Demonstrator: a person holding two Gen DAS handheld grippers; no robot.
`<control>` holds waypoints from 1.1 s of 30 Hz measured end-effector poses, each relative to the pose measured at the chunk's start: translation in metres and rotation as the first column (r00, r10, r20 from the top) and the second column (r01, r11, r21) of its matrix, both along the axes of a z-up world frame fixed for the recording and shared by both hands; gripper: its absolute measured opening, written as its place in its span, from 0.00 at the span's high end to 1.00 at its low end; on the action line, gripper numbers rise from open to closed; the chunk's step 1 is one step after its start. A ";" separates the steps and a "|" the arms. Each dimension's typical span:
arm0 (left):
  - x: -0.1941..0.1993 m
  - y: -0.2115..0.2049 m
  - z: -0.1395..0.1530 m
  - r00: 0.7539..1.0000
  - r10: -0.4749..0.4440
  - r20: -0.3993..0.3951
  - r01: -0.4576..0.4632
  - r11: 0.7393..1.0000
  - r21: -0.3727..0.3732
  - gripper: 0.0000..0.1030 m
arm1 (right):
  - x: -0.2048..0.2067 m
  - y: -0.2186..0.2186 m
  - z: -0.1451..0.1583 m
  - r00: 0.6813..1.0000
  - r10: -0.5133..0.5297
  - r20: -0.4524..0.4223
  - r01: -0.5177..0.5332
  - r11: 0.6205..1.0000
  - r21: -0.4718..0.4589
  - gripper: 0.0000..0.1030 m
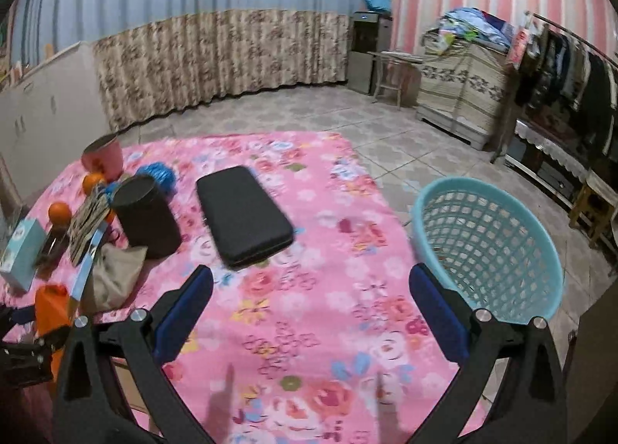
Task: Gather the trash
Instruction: 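Grasp the orange plastic bag with the left tool while the right tool reaches the receipt, then lift the orange bag with the left tool while the right tool grasps the white receipt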
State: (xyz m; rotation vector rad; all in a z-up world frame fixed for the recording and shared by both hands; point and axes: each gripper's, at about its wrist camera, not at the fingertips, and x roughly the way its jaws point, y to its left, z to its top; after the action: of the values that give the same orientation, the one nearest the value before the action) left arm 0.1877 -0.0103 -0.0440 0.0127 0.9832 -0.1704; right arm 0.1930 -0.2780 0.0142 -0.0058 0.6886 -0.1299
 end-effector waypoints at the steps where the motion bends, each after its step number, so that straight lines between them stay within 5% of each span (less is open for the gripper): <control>1: 0.001 -0.001 0.000 1.000 -0.005 -0.005 0.005 1.000 -0.004 0.58 | 0.002 0.003 -0.002 1.000 0.008 -0.007 -0.008 1.000 -0.004 0.04; 8: 0.004 -0.002 0.008 1.000 -0.026 -0.006 0.026 1.000 0.005 0.86 | 0.010 0.028 -0.001 0.997 0.071 -0.031 -0.071 0.997 -0.012 0.04; 16: 0.000 0.026 0.029 1.000 -0.017 0.024 0.015 0.997 0.072 0.87 | 0.016 0.065 0.011 0.988 0.151 -0.018 -0.151 0.989 0.001 0.04; 27: -0.001 0.077 0.035 0.998 0.061 0.030 -0.062 0.998 0.016 0.87 | 0.026 0.139 0.002 0.952 0.289 -0.100 -0.290 0.957 -0.004 0.05; 33: -0.003 0.082 0.040 0.996 0.066 0.056 -0.067 0.998 0.015 0.87 | 0.031 0.160 -0.012 0.924 0.342 -0.171 -0.338 0.940 0.051 0.28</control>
State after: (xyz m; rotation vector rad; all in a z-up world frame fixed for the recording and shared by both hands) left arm 0.1844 0.0719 -0.0044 0.0000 0.9287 -0.1000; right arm 0.2244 -0.1184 0.0019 -0.1183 0.8569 0.2152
